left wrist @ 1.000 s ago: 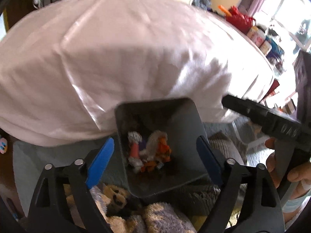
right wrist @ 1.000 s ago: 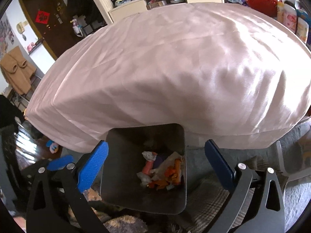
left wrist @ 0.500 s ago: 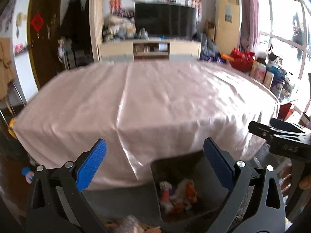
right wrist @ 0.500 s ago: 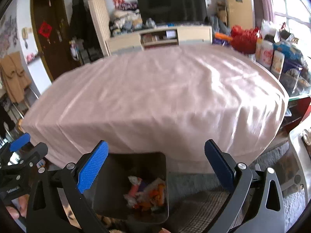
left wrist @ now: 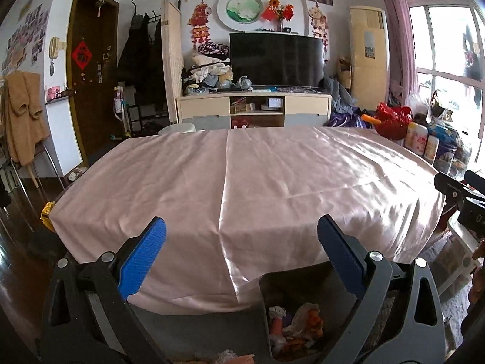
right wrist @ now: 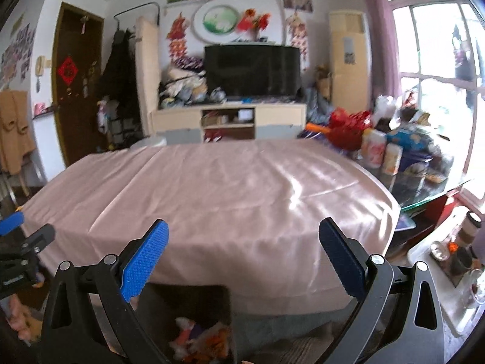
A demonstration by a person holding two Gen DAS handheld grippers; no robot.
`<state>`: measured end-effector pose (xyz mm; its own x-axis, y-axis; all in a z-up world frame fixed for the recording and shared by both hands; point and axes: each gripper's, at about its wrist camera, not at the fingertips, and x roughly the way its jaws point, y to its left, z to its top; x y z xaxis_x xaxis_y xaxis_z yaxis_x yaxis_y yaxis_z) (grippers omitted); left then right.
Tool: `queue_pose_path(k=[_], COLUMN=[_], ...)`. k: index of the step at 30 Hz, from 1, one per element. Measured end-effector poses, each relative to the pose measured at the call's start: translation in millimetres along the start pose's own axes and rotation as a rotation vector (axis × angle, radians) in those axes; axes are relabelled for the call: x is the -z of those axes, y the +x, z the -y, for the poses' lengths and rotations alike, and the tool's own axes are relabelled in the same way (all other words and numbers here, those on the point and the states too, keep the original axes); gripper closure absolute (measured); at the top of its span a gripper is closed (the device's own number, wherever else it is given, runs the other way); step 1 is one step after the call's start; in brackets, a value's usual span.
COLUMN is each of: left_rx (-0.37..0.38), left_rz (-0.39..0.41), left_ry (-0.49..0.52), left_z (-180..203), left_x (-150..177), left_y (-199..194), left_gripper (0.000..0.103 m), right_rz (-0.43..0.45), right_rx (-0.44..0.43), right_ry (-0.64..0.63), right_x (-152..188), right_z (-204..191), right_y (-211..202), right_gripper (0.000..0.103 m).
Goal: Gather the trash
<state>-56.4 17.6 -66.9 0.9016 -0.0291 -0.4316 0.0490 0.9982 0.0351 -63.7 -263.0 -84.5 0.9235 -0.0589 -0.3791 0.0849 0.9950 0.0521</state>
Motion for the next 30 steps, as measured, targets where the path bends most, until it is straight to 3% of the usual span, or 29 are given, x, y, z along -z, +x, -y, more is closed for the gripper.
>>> queue_pose_path(k=[14, 30], left_rx=[0.007, 0.019], left_rz=[0.043, 0.060], left_ry=[-0.008, 0.002], left_z=[-2.4, 2.8], left_x=[1.2, 0.9], left_y=[-1.8, -3.5], left_gripper=[0.008, 0.008], right_rz=[0.010, 0.025], right_rx=[0.051, 0.047], right_ry=[0.004, 0.020], right_x=[4.3, 2.4], right_z=[7.3, 11.9], right_y=[0.1, -3.8], right_gripper=[0.003, 0.003])
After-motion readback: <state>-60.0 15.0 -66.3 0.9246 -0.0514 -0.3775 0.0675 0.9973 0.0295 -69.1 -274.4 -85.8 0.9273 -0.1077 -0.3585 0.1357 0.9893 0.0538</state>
